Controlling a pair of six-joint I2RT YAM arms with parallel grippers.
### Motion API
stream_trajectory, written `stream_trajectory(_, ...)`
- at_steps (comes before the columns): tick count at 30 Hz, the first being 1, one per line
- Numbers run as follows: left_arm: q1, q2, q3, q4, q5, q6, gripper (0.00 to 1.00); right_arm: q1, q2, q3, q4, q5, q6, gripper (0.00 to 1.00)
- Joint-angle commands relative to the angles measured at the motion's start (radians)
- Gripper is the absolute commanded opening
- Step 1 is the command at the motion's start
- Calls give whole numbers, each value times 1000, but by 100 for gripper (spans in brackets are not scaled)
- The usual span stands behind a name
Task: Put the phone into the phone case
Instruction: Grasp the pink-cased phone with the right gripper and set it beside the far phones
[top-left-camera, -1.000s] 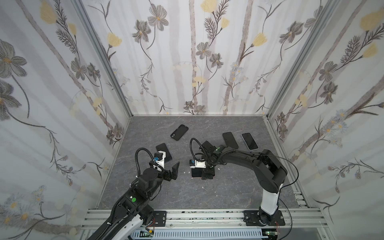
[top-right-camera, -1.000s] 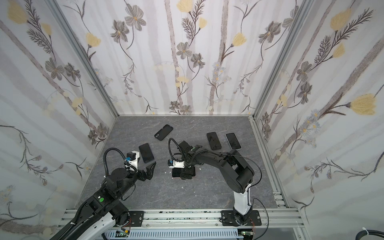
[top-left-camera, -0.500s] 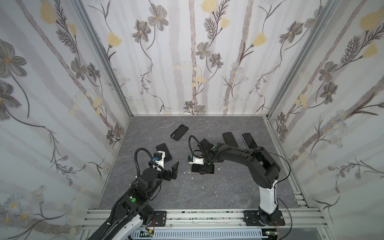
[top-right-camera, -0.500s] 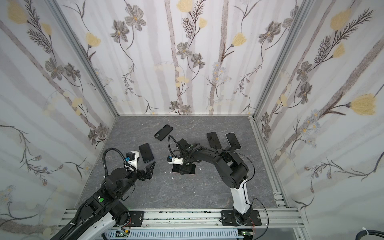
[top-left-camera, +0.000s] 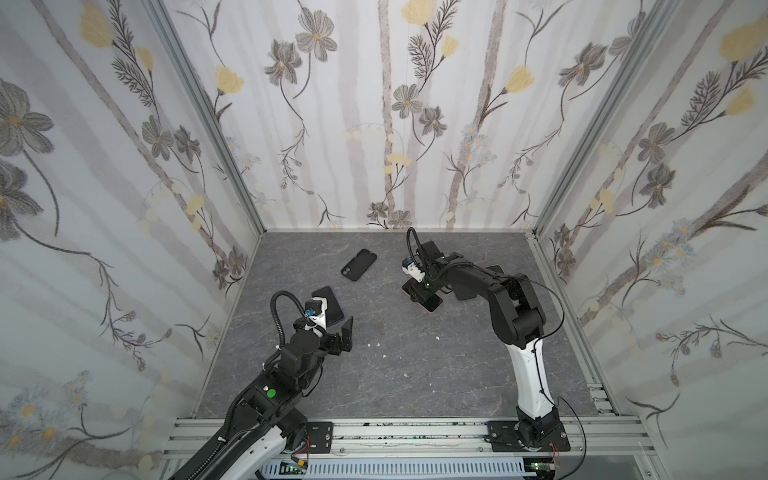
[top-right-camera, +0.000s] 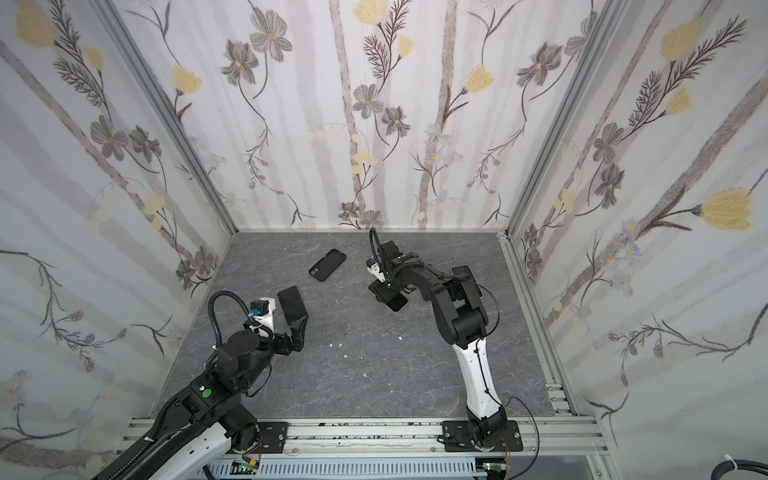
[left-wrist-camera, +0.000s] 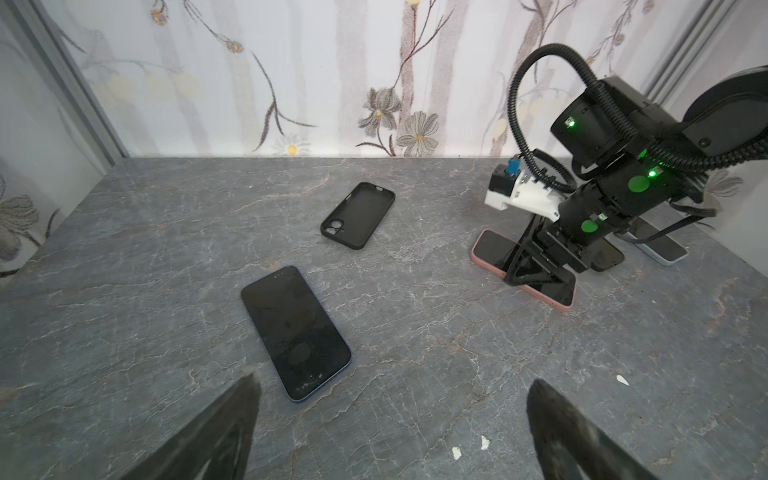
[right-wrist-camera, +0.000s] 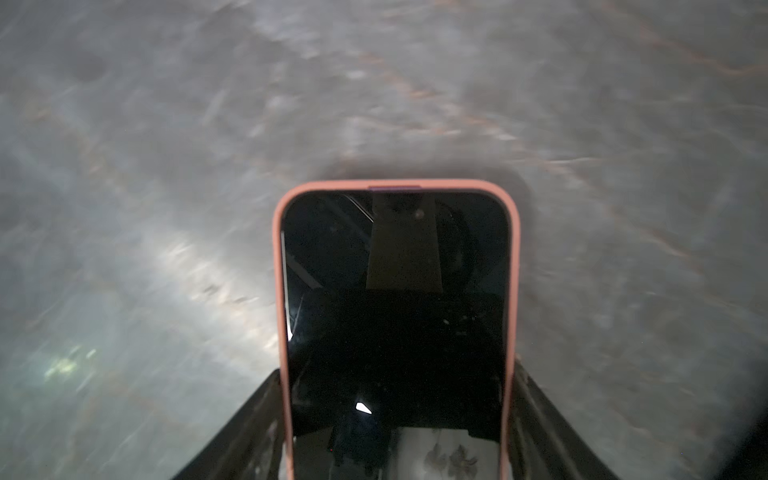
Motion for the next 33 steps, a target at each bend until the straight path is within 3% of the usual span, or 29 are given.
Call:
stream_trajectory(1,9,72,33,16,-64,-55,99,-37,75,81,-92,163,163,61)
stream_trajectory(6,63,261,125,-4,-45,-139,98,-83,125,177,-108,130,247,68)
stream_trajectory(10,126,420,213,-5,5,-189,96,-100,119,222,-117,102,282,83)
stream_trajectory(12,160,496,263,-2,40,-211,94,-101,92,228,-123,65,284,97)
stream_trajectory(13,178,537,291,1,61,-221,94,-99,71,225,-121,46,284,100)
stream_trajectory(20,310,871,511,6,228,-296,84,-82,-102,149,-98,6,297,100)
stream_trajectory(27,388,1260,821,-105,305,-338,72,-40,-359,-104,38,-74,297,99)
stream_trajectory(33,424,1488,993,-138,352,-379,65,3,-508,-290,92,-97,295,98)
